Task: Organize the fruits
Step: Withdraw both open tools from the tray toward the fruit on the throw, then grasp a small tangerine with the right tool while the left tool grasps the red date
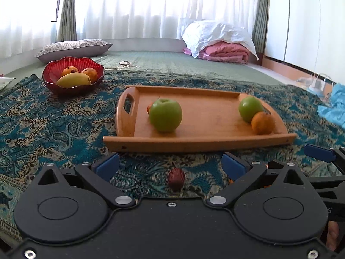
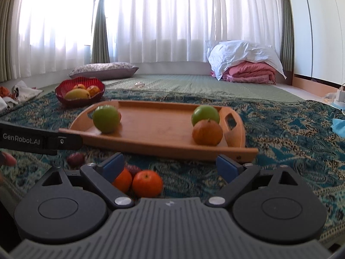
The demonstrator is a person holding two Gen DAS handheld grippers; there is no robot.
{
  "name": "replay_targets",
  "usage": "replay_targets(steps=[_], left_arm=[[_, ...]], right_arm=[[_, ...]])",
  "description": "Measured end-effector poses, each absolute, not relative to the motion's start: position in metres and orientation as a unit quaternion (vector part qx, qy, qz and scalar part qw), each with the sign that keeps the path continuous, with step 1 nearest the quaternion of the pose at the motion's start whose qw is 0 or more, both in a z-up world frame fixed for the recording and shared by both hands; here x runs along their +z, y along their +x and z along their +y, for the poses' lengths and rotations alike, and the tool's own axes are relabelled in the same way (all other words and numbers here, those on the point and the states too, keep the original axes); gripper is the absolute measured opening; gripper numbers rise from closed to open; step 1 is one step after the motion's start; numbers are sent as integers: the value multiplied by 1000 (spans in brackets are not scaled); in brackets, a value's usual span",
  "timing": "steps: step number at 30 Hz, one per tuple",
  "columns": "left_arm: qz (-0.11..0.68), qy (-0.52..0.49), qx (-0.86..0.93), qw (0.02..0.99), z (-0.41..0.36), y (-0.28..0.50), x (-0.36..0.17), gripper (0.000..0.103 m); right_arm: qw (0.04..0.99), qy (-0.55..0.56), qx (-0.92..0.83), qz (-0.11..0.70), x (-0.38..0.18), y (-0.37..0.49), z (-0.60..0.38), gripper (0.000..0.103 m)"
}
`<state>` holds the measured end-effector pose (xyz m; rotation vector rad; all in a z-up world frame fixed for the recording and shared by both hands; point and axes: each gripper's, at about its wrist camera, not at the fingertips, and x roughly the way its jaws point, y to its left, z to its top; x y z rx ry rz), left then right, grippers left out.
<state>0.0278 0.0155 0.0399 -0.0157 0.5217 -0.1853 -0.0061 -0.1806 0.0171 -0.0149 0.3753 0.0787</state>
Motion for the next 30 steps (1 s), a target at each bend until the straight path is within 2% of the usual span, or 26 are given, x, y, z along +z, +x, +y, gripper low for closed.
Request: replay_targets(steps=[3, 8, 11, 13, 15, 30], left_arm=[[260, -2, -91, 961, 14, 26, 34, 101], [262, 11, -83, 961, 12, 24, 26, 101], [264, 18, -80, 961, 13, 23, 22, 100], [271, 13, -83, 959, 15, 24, 19, 96], [279, 6, -76, 957, 18, 25, 16, 93], [297, -16, -84, 951, 20, 37, 11, 50]], right_arm=[[980, -24, 40, 194, 10, -10, -176, 97], [975, -40, 55, 211, 4, -14, -171, 85], [974, -36, 53, 217, 1, -17, -171, 71], [973, -28, 47, 222, -2, -18, -173, 57], [972, -19, 47, 229, -4, -17, -177, 53], [972, -1, 52, 228, -5, -3, -171, 52]])
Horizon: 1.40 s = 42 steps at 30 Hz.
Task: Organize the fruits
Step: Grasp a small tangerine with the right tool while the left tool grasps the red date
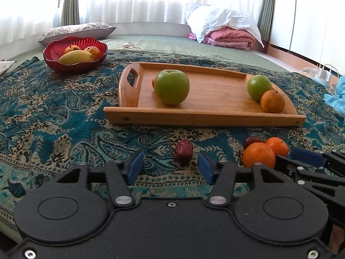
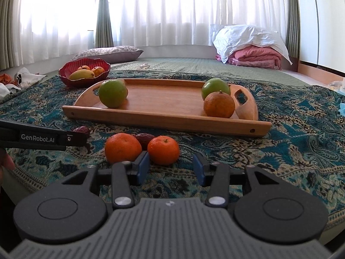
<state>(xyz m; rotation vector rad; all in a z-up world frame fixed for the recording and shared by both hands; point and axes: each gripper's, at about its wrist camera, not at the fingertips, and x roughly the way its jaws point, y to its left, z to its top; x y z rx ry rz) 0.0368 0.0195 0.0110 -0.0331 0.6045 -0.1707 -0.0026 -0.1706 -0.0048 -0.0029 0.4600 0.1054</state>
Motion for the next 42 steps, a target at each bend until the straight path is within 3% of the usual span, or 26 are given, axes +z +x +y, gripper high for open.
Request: replay_targets(steps=[4, 20, 27, 42], left_arm=[[298, -17, -90, 950, 18, 39, 12, 45], [294, -6, -88, 952, 12, 44, 6, 41], [294, -4, -93, 951, 11, 45, 6, 31], [297, -10, -98, 950, 9, 46, 7, 20]], right_arm=[[972, 3, 54, 227, -5, 3, -168, 52], [972, 13, 52, 231, -9, 16, -164, 52], [971, 10, 52, 232, -10, 15, -164, 52], [971, 13, 53, 234, -11, 16, -164, 50]])
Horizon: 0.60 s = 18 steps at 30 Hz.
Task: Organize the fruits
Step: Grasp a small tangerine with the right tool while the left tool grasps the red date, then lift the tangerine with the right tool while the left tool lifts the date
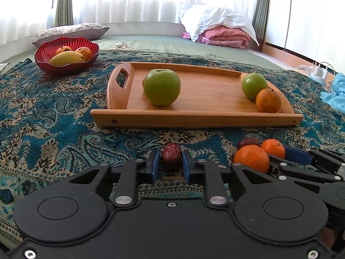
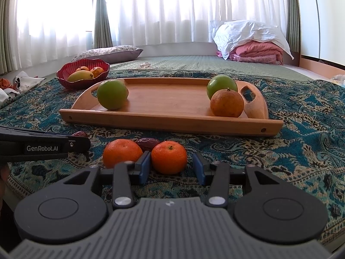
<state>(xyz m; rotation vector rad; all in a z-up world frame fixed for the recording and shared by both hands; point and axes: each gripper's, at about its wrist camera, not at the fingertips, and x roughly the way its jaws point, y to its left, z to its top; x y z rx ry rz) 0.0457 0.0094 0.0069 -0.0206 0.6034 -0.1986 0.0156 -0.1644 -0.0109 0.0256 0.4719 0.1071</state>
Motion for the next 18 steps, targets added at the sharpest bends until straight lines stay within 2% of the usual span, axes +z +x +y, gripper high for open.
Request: replay_targets(steps=[5, 7, 18], left_arm=[[295, -10, -96, 950, 10, 46, 8, 18], [295, -14, -95, 951, 10, 45, 8, 18], [290, -12, -90, 953, 9, 44, 15, 18]], right_arm=[[971, 7, 52, 233, -11, 15, -164, 46], [971, 4, 51, 232, -11, 14, -163, 40], [973, 15, 43, 228, -7, 13, -165, 39]])
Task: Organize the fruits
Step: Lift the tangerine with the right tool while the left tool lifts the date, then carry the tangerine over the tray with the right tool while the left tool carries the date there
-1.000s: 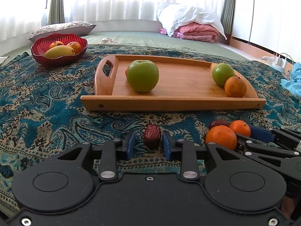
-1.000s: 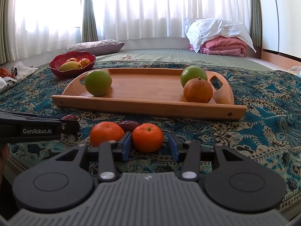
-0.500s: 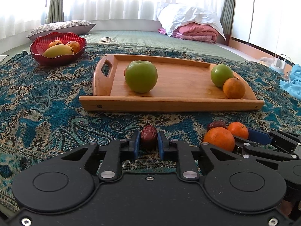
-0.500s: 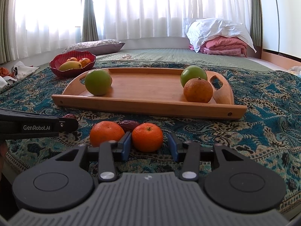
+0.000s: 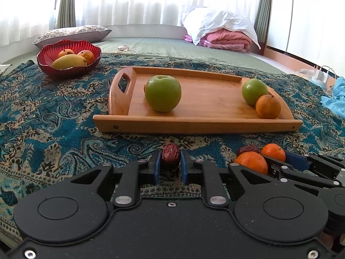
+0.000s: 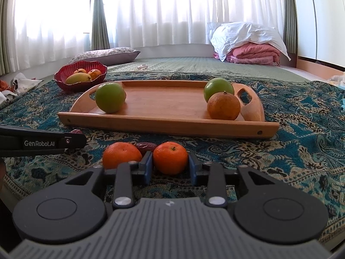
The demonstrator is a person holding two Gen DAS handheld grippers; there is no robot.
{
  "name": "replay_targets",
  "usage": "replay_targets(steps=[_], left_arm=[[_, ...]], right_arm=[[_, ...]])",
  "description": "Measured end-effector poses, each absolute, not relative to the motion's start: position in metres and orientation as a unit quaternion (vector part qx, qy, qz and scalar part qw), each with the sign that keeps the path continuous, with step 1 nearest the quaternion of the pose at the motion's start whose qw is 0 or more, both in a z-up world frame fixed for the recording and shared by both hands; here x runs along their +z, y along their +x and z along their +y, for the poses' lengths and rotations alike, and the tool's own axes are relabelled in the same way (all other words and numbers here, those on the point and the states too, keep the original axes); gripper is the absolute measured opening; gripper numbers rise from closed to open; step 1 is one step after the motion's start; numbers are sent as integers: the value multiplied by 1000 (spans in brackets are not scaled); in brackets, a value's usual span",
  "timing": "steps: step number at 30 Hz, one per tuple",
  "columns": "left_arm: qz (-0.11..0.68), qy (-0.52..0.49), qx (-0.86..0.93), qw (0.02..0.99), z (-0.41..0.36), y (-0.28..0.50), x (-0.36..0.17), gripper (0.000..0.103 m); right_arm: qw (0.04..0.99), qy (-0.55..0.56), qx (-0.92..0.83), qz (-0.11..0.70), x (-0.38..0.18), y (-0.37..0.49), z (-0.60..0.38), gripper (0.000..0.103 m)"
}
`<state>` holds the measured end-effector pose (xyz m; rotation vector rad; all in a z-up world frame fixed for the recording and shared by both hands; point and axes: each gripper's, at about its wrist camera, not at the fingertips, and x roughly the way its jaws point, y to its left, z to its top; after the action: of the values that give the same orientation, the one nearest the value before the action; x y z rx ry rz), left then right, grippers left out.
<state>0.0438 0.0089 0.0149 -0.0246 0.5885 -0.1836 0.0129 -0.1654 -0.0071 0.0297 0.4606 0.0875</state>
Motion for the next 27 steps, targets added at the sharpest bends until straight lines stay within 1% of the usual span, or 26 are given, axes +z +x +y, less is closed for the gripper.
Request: replay_targets(steps=[15, 27], left_arm=[[281, -4, -89, 956, 3, 48, 32, 18], [264, -2, -97, 960, -4, 67, 53, 18]], right_arm=[[977, 20, 30, 209, 11, 16, -172, 38], [981, 19, 15, 194, 29, 33, -178, 38]])
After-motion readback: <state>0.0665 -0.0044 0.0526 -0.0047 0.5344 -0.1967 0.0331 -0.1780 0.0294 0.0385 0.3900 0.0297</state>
